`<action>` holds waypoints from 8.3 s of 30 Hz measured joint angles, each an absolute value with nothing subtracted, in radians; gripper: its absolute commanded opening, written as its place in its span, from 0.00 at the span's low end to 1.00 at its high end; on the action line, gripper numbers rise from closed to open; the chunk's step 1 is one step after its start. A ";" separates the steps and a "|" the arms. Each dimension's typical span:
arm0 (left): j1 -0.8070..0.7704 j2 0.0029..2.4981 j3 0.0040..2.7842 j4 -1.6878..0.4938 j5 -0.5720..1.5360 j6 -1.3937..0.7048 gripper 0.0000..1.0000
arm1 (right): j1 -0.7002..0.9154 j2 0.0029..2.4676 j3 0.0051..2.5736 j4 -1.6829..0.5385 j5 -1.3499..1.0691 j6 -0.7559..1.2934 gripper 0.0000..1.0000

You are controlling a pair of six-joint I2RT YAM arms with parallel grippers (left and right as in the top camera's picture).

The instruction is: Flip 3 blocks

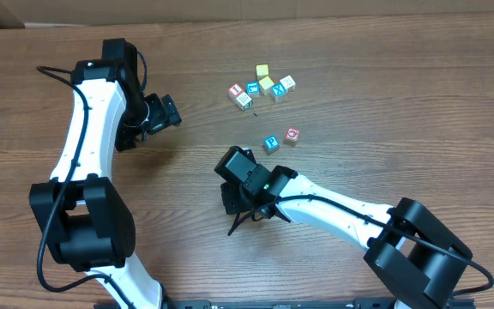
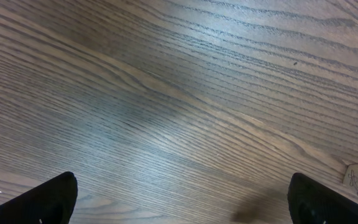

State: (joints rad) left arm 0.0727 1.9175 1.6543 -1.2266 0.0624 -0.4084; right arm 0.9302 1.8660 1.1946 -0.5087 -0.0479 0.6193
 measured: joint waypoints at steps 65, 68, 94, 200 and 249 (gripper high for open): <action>0.072 1.917 1.654 -1.227 0.063 -0.408 1.00 | 0.838 1.902 1.314 -0.625 -0.154 0.561 0.63; 0.072 1.917 1.654 -1.226 0.063 -0.408 1.00 | 0.766 1.880 1.409 -0.735 -0.149 0.547 0.64; 0.072 1.917 1.654 -1.227 0.062 -0.408 1.00 | 0.558 2.007 1.489 -0.687 -0.071 0.355 0.70; 0.072 1.917 1.654 -1.226 0.062 -0.408 1.00 | 0.878 1.813 1.078 -0.405 0.029 1.010 0.28; 0.072 1.917 1.654 -1.224 0.062 -0.408 1.00 | 0.925 2.032 1.414 -0.525 0.000 0.445 0.04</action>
State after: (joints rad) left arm 0.0719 1.9175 1.6543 -1.2236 0.0624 -0.4084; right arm 0.9253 2.0323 1.4136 -0.5247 0.0002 0.4446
